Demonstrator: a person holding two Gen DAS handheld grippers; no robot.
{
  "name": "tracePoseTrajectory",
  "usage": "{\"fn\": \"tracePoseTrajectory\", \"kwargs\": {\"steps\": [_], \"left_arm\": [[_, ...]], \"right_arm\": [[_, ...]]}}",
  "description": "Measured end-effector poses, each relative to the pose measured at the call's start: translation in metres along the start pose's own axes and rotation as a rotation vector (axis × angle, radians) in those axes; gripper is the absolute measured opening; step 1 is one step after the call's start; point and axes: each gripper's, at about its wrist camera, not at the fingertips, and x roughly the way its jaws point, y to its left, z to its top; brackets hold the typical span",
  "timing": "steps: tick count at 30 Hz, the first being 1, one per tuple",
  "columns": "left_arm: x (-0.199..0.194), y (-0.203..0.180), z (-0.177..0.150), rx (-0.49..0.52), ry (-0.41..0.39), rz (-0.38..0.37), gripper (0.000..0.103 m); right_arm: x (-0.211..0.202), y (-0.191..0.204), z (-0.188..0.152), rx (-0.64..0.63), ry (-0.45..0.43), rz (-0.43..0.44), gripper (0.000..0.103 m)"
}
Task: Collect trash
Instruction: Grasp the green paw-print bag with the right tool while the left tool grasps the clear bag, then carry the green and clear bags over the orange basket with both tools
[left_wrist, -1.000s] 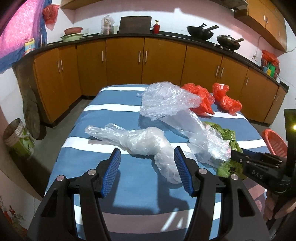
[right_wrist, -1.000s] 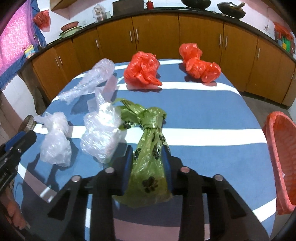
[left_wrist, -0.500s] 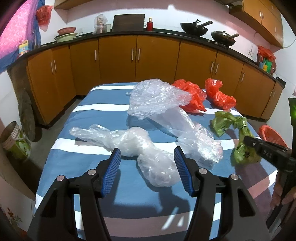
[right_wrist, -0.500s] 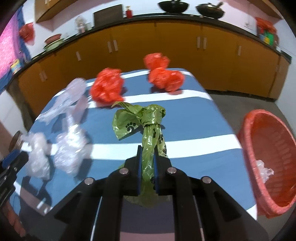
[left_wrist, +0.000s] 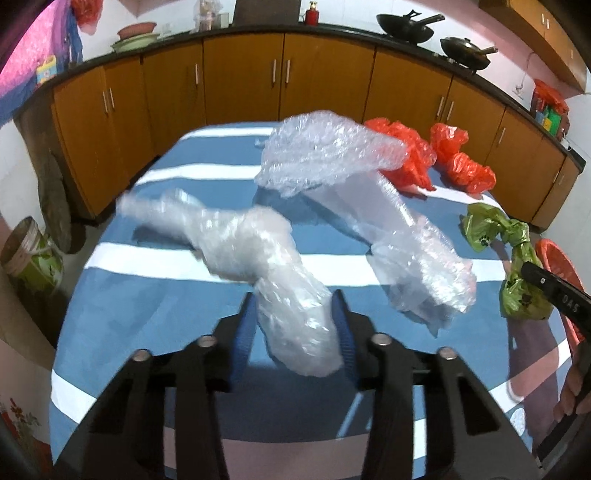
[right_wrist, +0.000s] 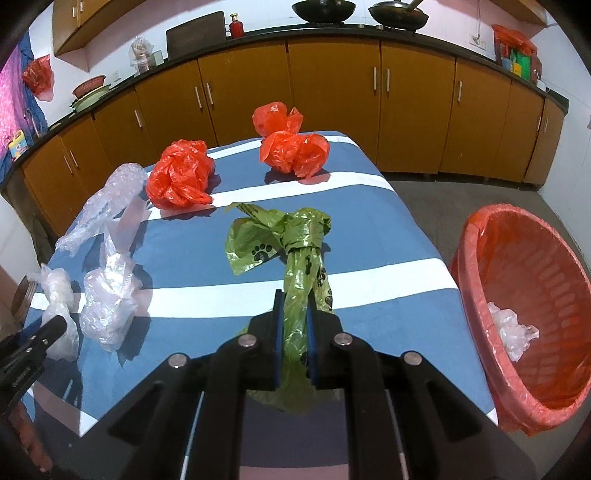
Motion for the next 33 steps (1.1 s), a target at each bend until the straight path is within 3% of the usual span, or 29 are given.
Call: {"fn": "tracePoseTrajectory", "kwargs": {"steps": [4,10,33], "left_arm": [[0.001,0.004,-0.001,-0.01,0.008,-0.014,0.019],[-0.002,0.009,0.001,-0.009,-0.002,-0.018,0.008],[-0.04,0.025,0.016,-0.007,-0.11,-0.019,0.005]], "right_arm": [[-0.001,0.0,0.0,0.0,-0.001,0.003,0.012],[-0.002,0.0,0.0,0.001,-0.002,0.003,0.012],[-0.037,0.007,0.0,-0.01,-0.053,0.04,0.012]]}}
